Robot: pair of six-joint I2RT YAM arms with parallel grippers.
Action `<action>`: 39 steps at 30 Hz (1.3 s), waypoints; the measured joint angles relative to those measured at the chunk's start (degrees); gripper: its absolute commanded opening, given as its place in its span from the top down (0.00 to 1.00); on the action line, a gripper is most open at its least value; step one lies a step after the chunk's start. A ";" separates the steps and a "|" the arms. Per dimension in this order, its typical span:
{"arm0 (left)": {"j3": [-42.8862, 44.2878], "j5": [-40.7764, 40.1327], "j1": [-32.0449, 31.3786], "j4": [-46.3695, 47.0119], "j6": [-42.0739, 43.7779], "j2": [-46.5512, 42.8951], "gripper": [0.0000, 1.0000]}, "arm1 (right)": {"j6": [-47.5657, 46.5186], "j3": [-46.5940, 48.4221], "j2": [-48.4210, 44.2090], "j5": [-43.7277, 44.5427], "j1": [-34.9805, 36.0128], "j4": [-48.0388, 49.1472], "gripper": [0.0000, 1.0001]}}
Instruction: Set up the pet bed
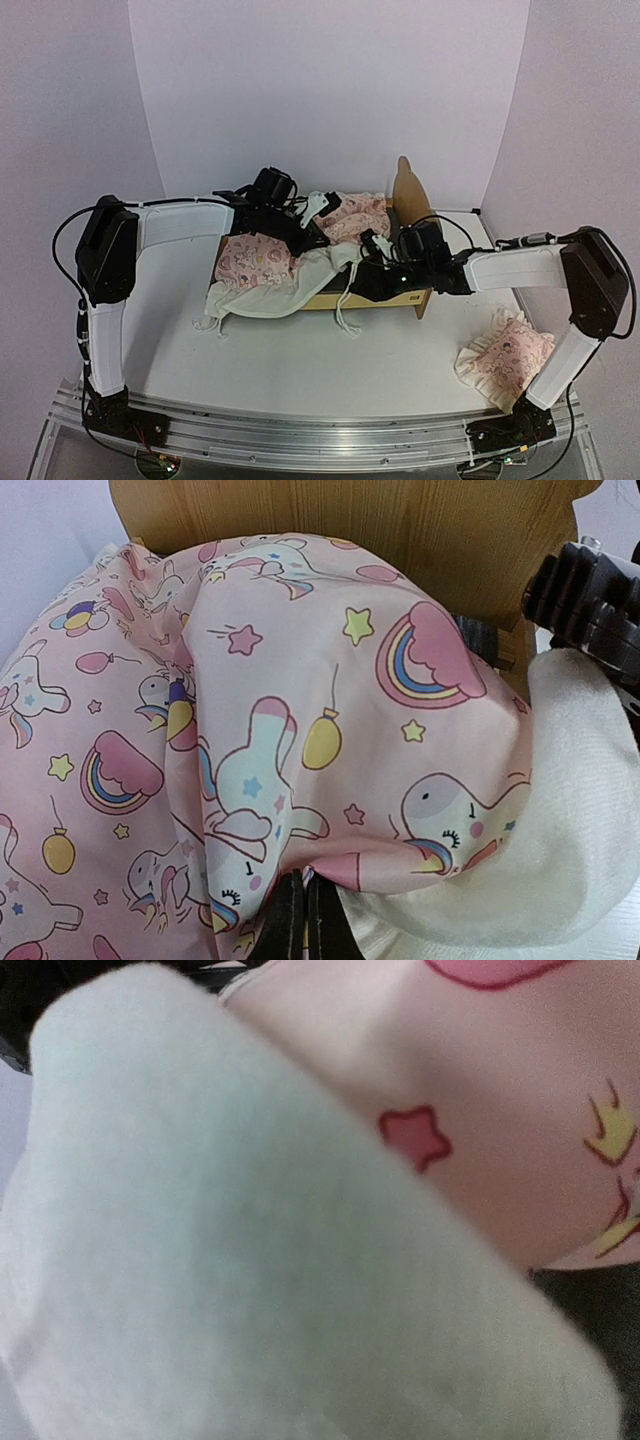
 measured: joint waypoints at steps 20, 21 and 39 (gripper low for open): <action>-1.12 -0.02 0.14 0.57 0.40 -0.42 1.00 | 0.18 0.85 -2.85 4.02 0.19 -7.43 1.00; -1.29 -0.02 0.22 0.55 0.46 -0.54 1.00 | -0.40 1.59 -3.71 5.35 0.19 -9.56 1.00; -1.91 -0.04 0.44 1.01 1.53 -0.87 1.00 | -11.60 18.91 -9.50 1.22 0.15 -27.41 1.00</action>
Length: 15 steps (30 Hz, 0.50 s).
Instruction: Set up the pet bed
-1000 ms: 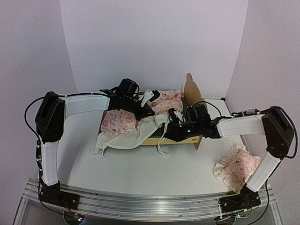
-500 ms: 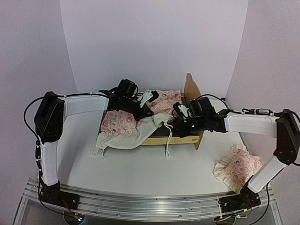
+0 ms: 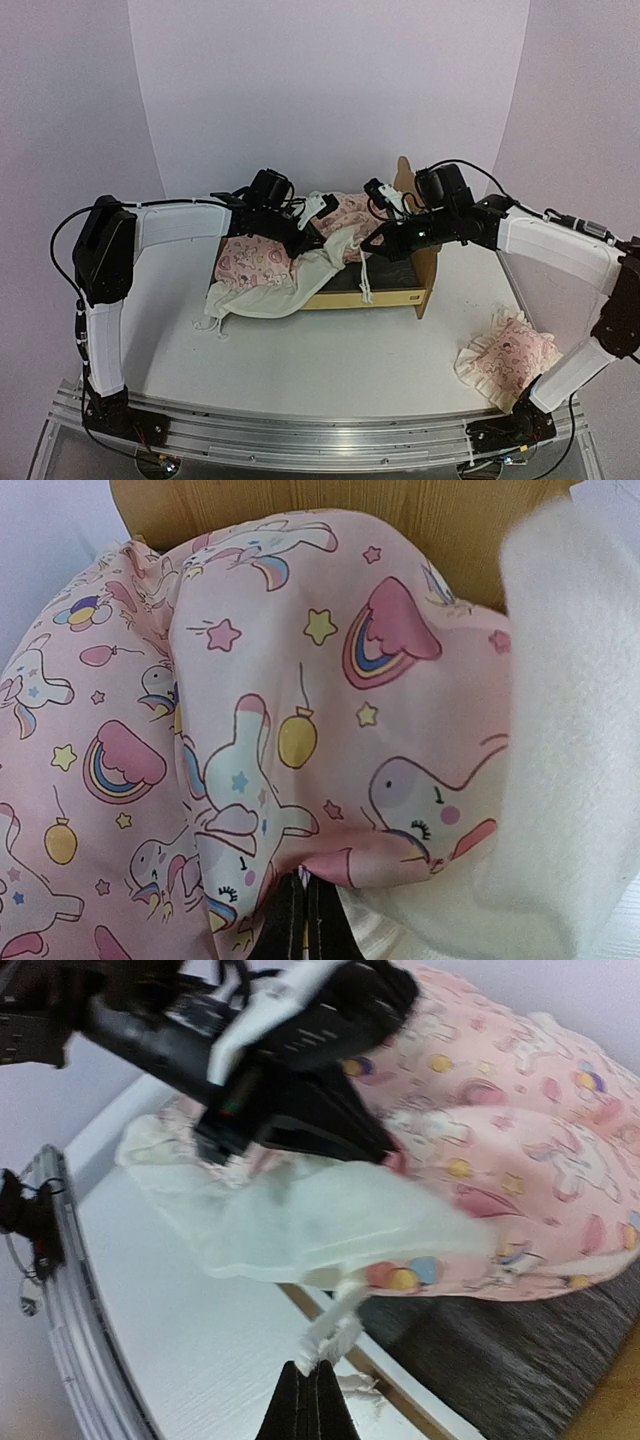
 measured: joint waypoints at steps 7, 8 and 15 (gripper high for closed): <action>-0.02 0.05 -0.02 0.07 0.07 -0.22 1.00 | 3.30 -0.09 2.60 -11.34 0.01 -2.41 1.00; -0.03 0.00 0.00 0.07 0.09 -0.24 1.00 | 3.69 -0.36 2.72 -8.82 0.05 -4.11 1.00; -0.74 0.04 0.09 0.13 0.51 -0.63 1.00 | 5.44 -0.70 2.93 12.74 0.11 -13.30 1.00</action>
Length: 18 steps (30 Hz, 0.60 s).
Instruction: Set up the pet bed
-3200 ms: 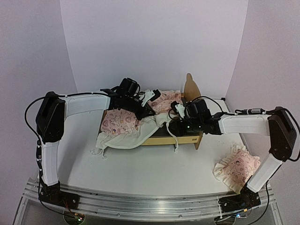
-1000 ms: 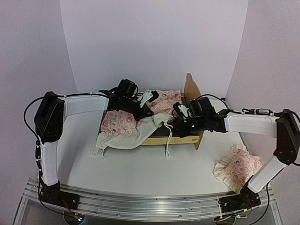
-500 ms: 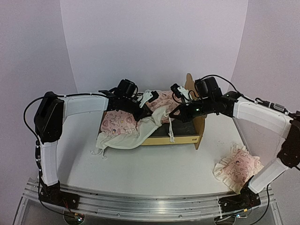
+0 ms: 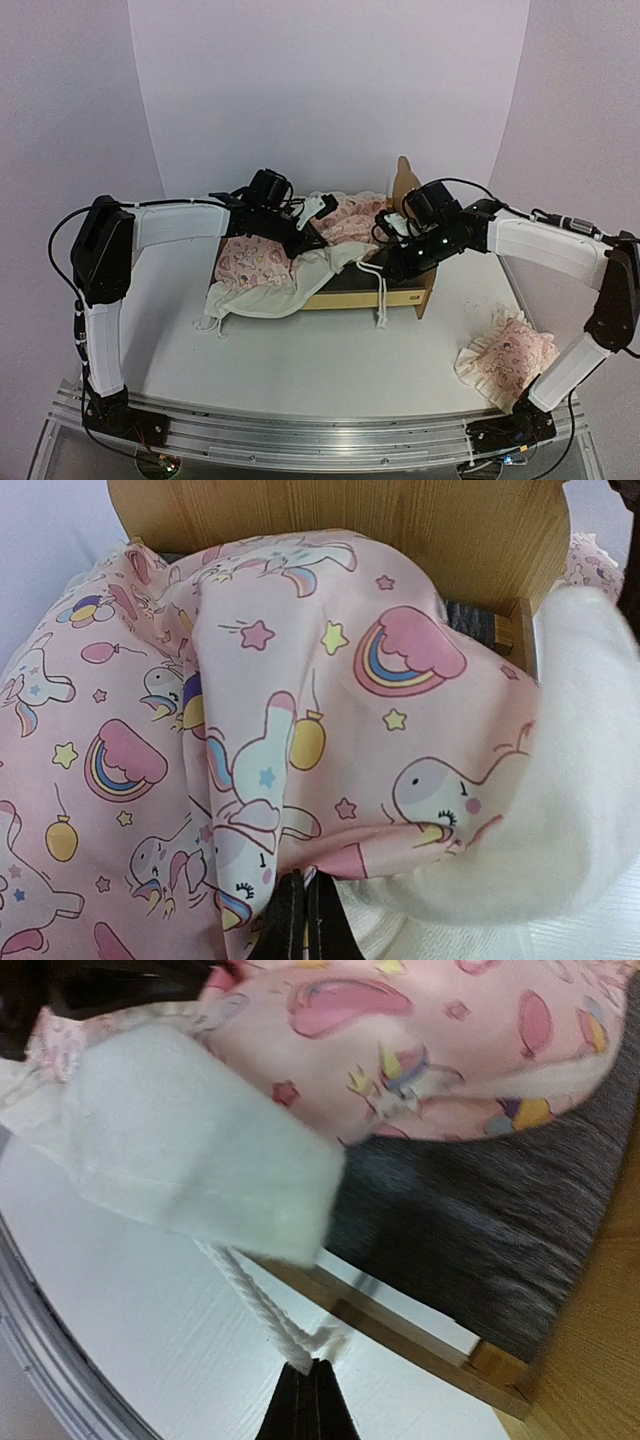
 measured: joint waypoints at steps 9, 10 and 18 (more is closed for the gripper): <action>-0.02 -0.02 0.00 0.03 0.82 -0.22 1.00 | -0.10 -0.47 0.00 -9.57 -0.05 -0.83 0.97; -0.02 -0.01 0.00 0.04 0.83 -0.22 1.00 | 0.01 -0.89 0.00 -13.22 -0.08 0.00 0.98; -0.03 0.12 -0.15 -0.03 1.16 -0.22 0.93 | 4.40 -6.49 1.60 -26.27 0.14 8.22 1.00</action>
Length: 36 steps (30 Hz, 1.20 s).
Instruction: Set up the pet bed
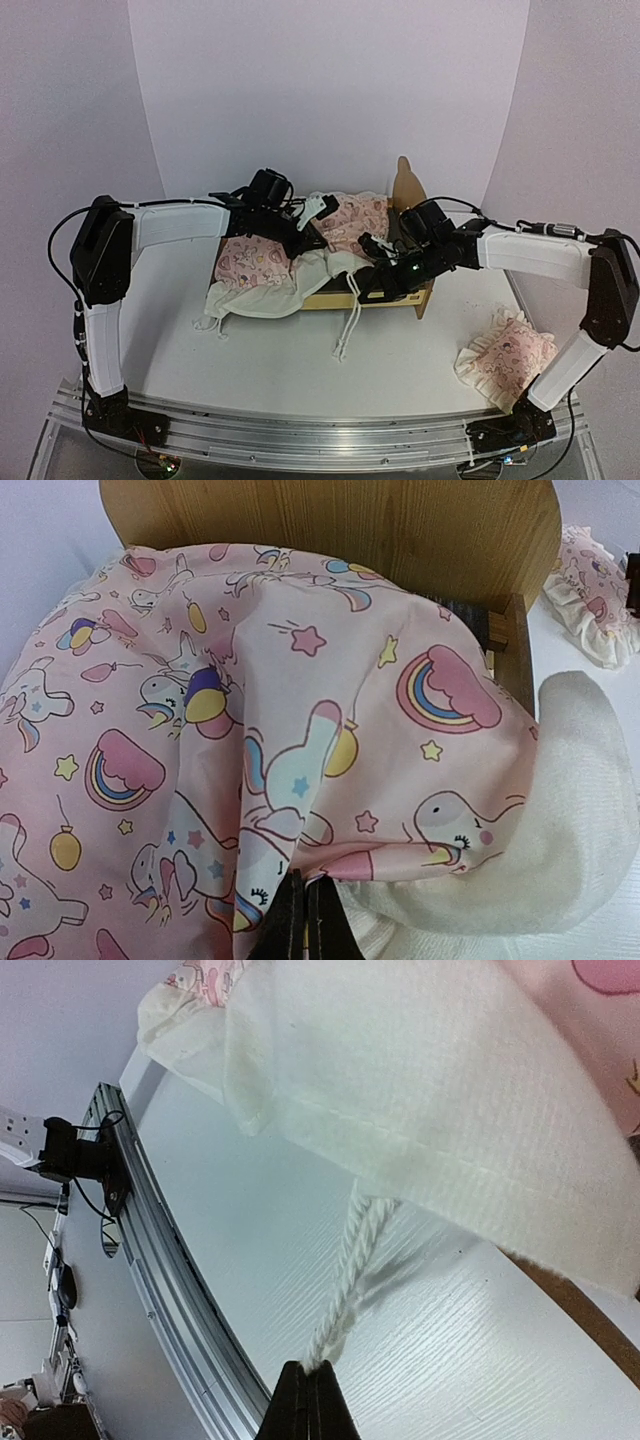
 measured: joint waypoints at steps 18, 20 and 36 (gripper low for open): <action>-2.40 11.50 0.71 -6.30 3.72 -8.04 0.66 | 8.52 1.33 6.21 0.51 -0.10 11.73 1.00; -3.89 14.30 0.50 -6.56 1.84 -11.00 0.73 | 9.00 2.54 7.05 0.50 -0.20 12.33 1.00; -24.43 12.78 -8.69 11.37 -8.84 -9.01 0.67 | 8.18 -0.59 6.51 -2.51 -0.43 12.96 1.00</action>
